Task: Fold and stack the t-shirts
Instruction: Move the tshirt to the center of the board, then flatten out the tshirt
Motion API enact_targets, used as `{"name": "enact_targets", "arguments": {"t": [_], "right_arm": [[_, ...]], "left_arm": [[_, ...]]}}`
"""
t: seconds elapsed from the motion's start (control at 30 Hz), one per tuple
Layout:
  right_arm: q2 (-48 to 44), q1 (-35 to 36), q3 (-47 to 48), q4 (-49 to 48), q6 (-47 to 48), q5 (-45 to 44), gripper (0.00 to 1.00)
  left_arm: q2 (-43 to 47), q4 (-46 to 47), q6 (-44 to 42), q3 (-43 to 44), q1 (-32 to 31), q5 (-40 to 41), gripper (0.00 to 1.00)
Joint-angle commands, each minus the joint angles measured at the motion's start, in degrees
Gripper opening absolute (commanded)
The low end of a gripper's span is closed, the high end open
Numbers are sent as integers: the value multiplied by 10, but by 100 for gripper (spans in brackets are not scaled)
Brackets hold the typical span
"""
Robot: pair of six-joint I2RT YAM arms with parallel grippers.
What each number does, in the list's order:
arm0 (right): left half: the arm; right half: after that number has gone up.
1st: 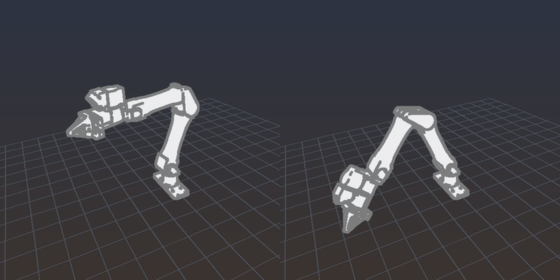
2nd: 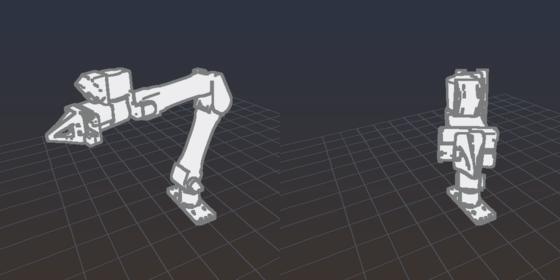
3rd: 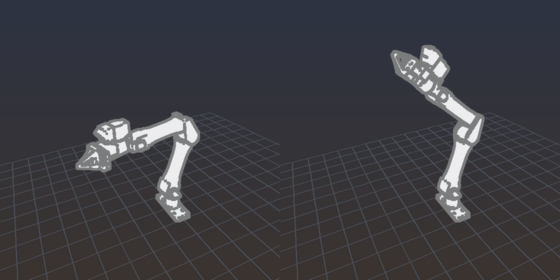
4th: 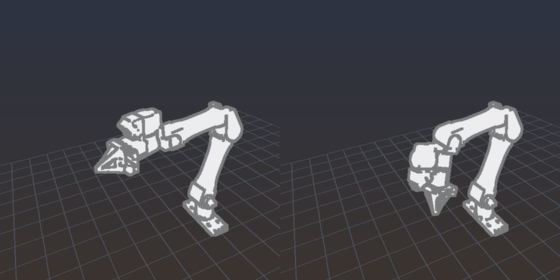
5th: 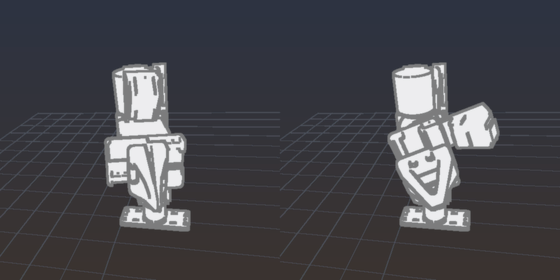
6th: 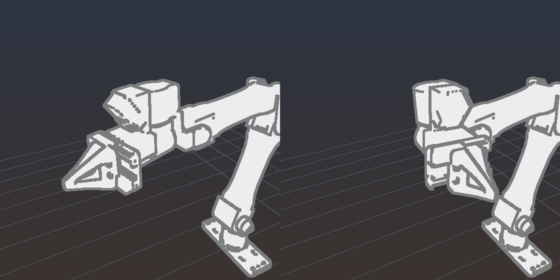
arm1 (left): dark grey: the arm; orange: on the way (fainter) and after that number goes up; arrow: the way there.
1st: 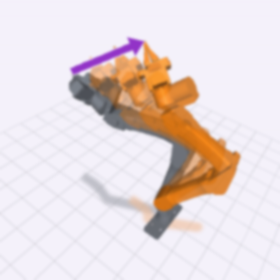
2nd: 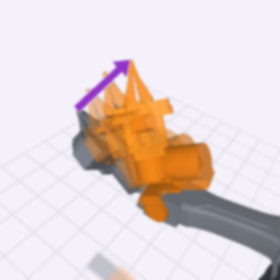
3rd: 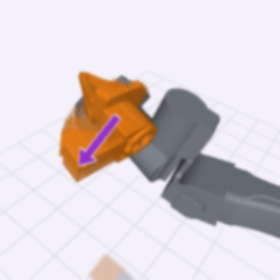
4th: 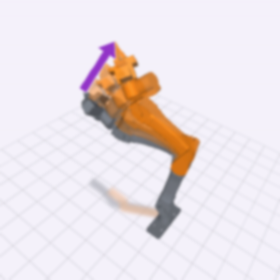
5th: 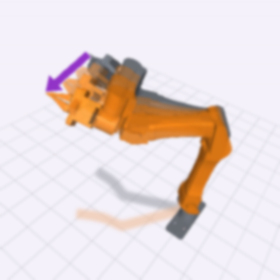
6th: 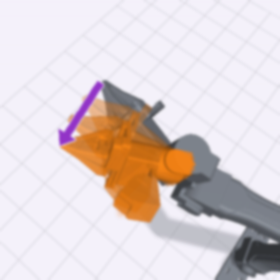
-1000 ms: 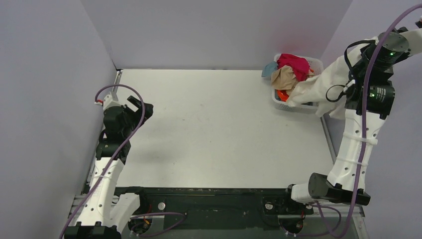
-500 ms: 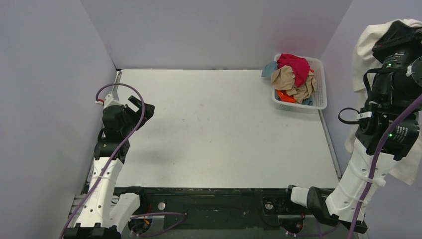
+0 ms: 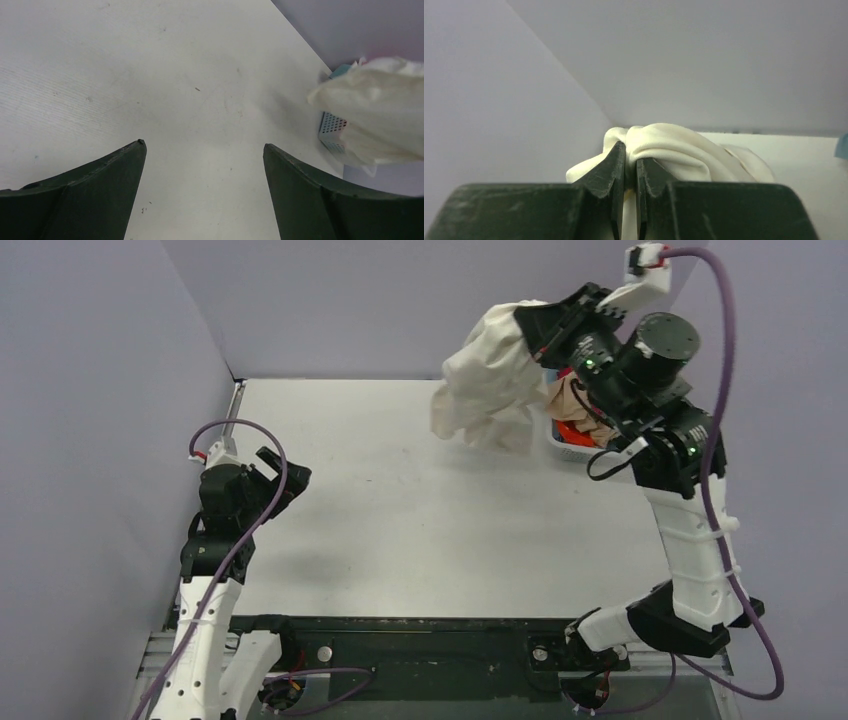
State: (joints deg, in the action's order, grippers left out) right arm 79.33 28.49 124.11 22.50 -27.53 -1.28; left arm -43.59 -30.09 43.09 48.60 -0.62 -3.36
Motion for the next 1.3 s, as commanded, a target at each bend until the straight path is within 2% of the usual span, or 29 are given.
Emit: {"name": "enact_targets", "arguments": {"t": [0.0,0.13,0.3,0.33,0.37,0.4,0.43,0.47,0.53,0.57,0.63,0.73,0.8,0.83,1.03,1.2,1.27], "right_arm": [[39,81,29,-60,32,-69,0],[34,107,-22,-63,14,-87,0],[-67,92,-284,-56,3,-133,1],[-79,86,-366,-53,1,-140,7],[-100,68,-405,-42,-9,-144,11],[-108,41,-481,-35,-17,-147,22],[-120,27,-512,-17,-41,-149,37],[-124,-7,-568,-6,-55,-157,43],[-134,-45,-620,32,-83,-185,61],[-144,-52,-632,51,-90,-199,78],[-162,-57,-655,66,-81,-236,92],[-185,-58,-660,73,-55,-245,95],[-198,-57,-665,79,-42,-231,96],[-204,-57,-676,81,-44,-215,96],[-229,-55,-769,99,-102,-131,96],[-274,-45,-857,89,-167,-85,96],[-295,-8,-890,88,-186,-93,96]], "left_arm": [[28,-51,-13,34,3,25,98],[40,-86,-19,50,3,58,98],[48,-100,-18,52,3,77,98],[46,-100,-17,51,3,77,98],[43,-98,-16,47,4,76,98],[41,-96,-12,45,3,74,98],[37,-91,-11,39,3,66,98],[35,-87,-9,35,3,61,98],[22,-77,-3,20,3,44,98],[13,-74,1,16,3,28,98],[-4,-60,7,1,3,-6,98],[-35,-27,10,-24,-11,-70,98],[-69,-15,12,-37,-39,-77,98],[-77,-13,12,-40,-53,-72,98],[-149,-8,11,-62,-228,0,98],[-188,37,7,-100,-277,36,100],[-209,57,-2,-110,-280,50,94]]}}
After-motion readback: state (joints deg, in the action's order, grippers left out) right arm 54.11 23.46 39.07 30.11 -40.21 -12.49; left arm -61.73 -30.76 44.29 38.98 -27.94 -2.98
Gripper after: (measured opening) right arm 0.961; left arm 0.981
